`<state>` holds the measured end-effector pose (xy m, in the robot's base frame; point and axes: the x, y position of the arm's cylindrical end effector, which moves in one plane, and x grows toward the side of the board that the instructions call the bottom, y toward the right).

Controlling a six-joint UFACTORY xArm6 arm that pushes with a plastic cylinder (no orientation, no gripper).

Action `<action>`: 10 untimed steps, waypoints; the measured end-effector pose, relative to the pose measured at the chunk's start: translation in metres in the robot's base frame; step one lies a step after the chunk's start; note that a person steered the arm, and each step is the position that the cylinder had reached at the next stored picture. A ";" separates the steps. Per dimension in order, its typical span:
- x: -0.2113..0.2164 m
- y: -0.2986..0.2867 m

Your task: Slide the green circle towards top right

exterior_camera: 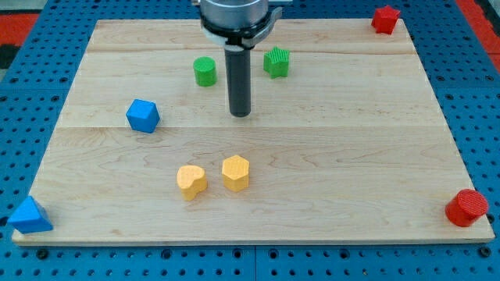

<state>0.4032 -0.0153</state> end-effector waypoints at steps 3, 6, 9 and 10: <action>-0.041 -0.003; -0.067 -0.058; -0.077 -0.075; -0.084 -0.080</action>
<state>0.3196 -0.0951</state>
